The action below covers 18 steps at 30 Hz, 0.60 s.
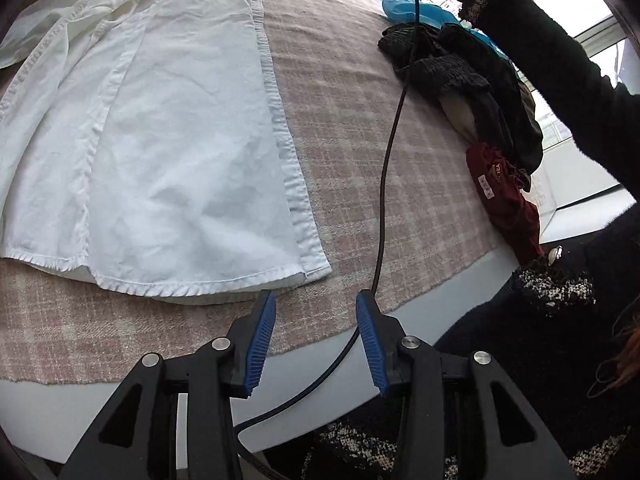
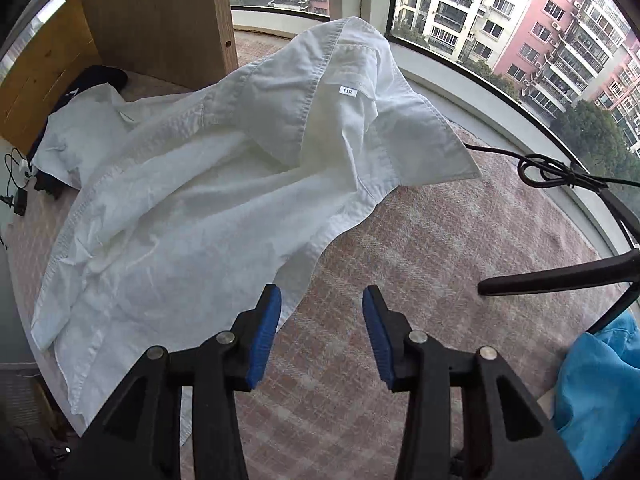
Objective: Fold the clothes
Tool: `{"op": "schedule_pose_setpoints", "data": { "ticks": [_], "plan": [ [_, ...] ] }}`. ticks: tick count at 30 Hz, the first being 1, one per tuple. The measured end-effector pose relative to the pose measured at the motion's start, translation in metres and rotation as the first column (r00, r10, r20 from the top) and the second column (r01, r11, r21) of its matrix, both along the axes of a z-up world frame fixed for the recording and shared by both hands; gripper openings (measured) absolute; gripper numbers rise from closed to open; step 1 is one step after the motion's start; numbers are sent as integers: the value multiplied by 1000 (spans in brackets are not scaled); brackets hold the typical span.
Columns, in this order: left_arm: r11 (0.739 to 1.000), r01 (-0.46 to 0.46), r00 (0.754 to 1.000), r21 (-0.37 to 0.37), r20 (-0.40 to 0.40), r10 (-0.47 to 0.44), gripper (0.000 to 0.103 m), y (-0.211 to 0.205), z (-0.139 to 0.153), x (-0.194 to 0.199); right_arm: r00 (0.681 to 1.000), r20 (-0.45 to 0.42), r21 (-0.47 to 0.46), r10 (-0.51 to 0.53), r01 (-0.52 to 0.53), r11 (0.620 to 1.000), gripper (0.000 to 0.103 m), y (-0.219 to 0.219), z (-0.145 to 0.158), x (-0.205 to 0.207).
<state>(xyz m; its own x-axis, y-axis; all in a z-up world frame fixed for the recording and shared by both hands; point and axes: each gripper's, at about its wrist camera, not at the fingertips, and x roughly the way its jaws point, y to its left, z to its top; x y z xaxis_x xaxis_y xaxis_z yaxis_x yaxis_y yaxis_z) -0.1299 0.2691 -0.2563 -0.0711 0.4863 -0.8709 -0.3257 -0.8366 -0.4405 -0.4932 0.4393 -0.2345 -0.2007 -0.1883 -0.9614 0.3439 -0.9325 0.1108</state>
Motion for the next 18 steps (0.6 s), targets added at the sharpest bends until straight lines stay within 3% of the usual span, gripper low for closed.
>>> {"op": "schedule_pose_setpoints", "data": {
  "ticks": [5, 6, 8, 18],
  "plan": [
    [978, -203, 979, 46, 18, 202, 35, 1, -14, -9, 995, 19, -90, -102, 103, 991, 42, 12, -25, -16],
    [971, -231, 973, 57, 22, 230, 30, 1, -16, -9, 992, 29, -113, -126, 129, 985, 42, 15, -29, -23],
    [956, -280, 960, 91, 29, 279, 2, 0, -17, -7, 988, 34, -137, -153, 156, 978, 42, 16, -34, -36],
    [958, -276, 960, 72, -23, 279, 0, 3, -4, 5, 975, 21, -229, -219, 218, 949, 42, 25, -26, -77]
  ]
}}
